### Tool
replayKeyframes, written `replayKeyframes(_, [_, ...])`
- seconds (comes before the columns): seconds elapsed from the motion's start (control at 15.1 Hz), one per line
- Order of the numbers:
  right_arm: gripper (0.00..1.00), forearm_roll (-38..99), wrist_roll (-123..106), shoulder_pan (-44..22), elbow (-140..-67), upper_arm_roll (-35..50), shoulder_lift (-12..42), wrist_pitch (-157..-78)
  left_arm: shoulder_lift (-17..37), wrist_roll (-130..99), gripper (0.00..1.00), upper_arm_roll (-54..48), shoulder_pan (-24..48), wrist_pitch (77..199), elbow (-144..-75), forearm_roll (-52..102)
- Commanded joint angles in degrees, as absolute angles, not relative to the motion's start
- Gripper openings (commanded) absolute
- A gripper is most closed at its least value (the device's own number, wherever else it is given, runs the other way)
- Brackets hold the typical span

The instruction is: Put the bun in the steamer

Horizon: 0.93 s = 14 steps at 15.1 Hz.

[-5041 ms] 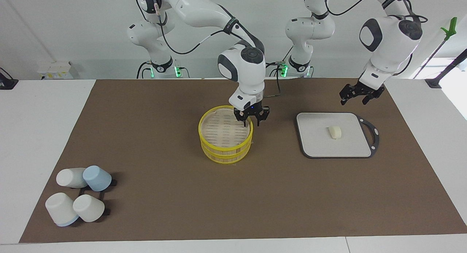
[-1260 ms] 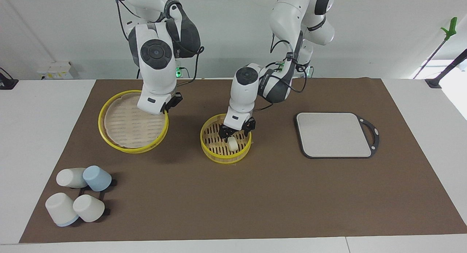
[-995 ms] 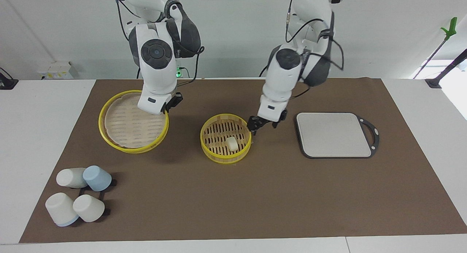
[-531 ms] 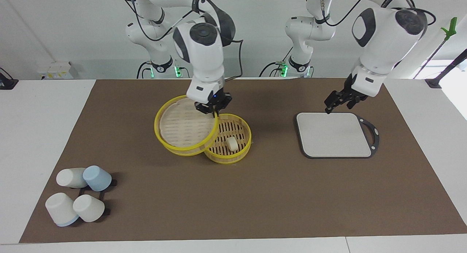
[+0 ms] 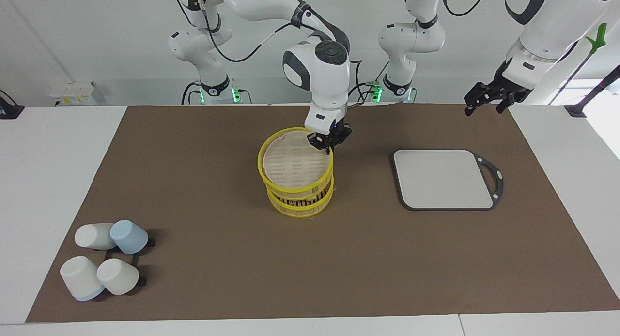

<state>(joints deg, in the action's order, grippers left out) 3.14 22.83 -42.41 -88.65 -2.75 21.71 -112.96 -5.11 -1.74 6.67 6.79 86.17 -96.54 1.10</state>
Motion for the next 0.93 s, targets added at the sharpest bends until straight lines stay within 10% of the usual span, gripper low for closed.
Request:
replayKeyframes(0.0, [0.00, 2.7, 23.6, -42.6, -90.7, -2.8, 21.4, -116.1, -5.9, -0.3, 1.00, 5.8, 7.2, 84.6, -97.1, -2.4])
replayKeyframes(0.86, [0.00, 2.4, 24.0, -44.0, -99.1, -2.8, 19.9, -125.0, -5.9, -0.4, 1.00, 5.7, 5.8, 90.4, -97.4, 0.3])
